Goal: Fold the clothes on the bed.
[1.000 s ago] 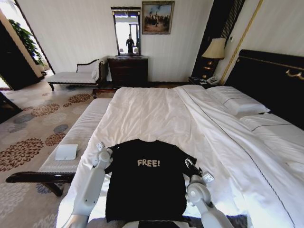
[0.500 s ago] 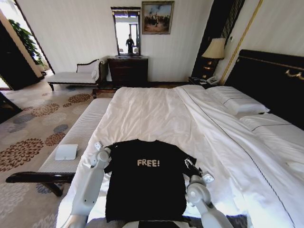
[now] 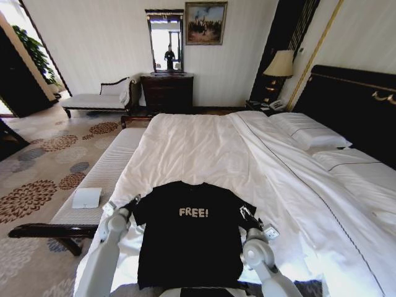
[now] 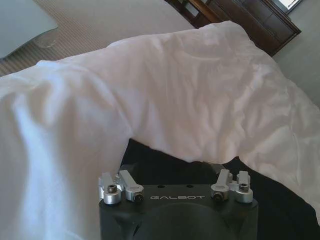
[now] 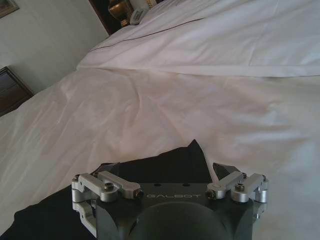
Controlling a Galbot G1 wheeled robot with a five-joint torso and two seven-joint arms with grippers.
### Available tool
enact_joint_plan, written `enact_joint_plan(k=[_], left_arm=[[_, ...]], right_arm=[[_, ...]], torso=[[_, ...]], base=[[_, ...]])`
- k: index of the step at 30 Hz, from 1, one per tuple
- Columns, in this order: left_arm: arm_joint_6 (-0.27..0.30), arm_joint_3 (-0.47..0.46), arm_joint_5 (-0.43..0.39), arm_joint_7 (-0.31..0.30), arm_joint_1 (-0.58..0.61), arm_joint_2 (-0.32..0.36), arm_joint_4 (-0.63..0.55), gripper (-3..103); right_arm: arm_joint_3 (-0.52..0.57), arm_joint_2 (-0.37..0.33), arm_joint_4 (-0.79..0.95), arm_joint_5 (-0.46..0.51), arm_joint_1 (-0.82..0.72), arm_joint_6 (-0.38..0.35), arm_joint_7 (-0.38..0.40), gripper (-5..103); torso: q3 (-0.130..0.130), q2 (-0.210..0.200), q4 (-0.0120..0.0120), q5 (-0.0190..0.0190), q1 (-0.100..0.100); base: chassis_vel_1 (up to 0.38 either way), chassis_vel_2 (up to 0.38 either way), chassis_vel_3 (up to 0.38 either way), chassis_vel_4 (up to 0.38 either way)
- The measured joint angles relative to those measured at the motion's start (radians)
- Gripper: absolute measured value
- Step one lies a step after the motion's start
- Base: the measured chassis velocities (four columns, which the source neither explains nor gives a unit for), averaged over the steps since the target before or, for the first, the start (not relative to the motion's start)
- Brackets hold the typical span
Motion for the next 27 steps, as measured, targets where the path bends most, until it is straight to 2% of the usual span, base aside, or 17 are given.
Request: enact_joint_plan(k=[3, 5, 7, 13, 14, 19, 21, 23, 26, 27], left_arm=[[0.001, -0.009, 0.000, -0.005, 0.011, -0.011, -0.007, 84], [0.003, -0.018, -0.006, -0.010, 0.011, -0.015, -0.012, 93], [0.006, -0.025, -0.016, -0.014, 0.009, -0.015, -0.017, 97], [0.016, -0.044, -0.036, -0.022, 0.002, -0.015, -0.024, 100], [0.017, -0.049, -0.037, -0.022, -0.003, -0.014, -0.015, 103], [0.019, -0.054, -0.043, -0.026, -0.016, -0.015, 0.005, 98], [0.019, -0.054, -0.047, -0.028, -0.023, -0.017, 0.016, 91], [0.019, -0.054, -0.047, -0.028, -0.026, -0.018, 0.021, 91], [0.019, -0.053, -0.047, -0.030, -0.034, -0.023, 0.038, 75], [0.019, -0.053, -0.047, -0.030, -0.034, -0.023, 0.040, 75]], right_arm=[[-0.002, 0.002, 0.003, -0.003, -0.004, 0.000, -0.001, 100], [-0.003, 0.003, 0.006, -0.006, -0.009, 0.000, -0.001, 100], [-0.003, 0.004, 0.009, -0.008, -0.013, 0.000, -0.002, 100], [0.000, 0.008, 0.023, -0.014, -0.026, 0.001, -0.003, 100], [0.003, 0.008, 0.029, -0.015, -0.032, 0.001, -0.003, 100], [0.011, 0.007, 0.039, -0.020, -0.042, 0.002, -0.003, 100], [0.012, 0.008, 0.043, -0.022, -0.047, 0.002, -0.003, 100], [0.012, 0.009, 0.044, -0.024, -0.048, 0.002, -0.003, 100], [0.012, 0.015, 0.047, -0.034, -0.056, 0.003, -0.003, 100], [0.012, 0.016, 0.047, -0.035, -0.058, 0.004, -0.003, 100]], torso=[[0.000, 0.000, 0.0000, -0.0002, 0.000], [0.000, 0.000, 0.0000, -0.0001, 0.000], [0.000, 0.000, -0.0002, -0.0001, 0.000], [0.000, 0.000, -0.0001, 0.0000, 0.000], [0.000, 0.000, -0.0001, 0.0000, 0.000], [0.000, 0.000, -0.0001, -0.0001, 0.000], [0.000, 0.000, -0.0001, -0.0001, 0.000], [0.000, 0.000, -0.0001, 0.0000, 0.000], [0.000, 0.000, -0.0002, -0.0001, 0.000], [0.000, 0.000, -0.0001, -0.0001, 0.000]], base=[[0.000, 0.000, 0.000, 0.000], [0.000, 0.000, 0.000, 0.000], [0.000, 0.000, 0.000, 0.000], [0.000, 0.000, 0.000, 0.000], [0.000, 0.000, 0.000, 0.000], [0.000, 0.000, 0.000, 0.000], [0.000, 0.000, 0.000, 0.000], [0.000, 0.000, 0.000, 0.000], [0.000, 0.000, 0.000, 0.000], [0.000, 0.000, 0.000, 0.000]])
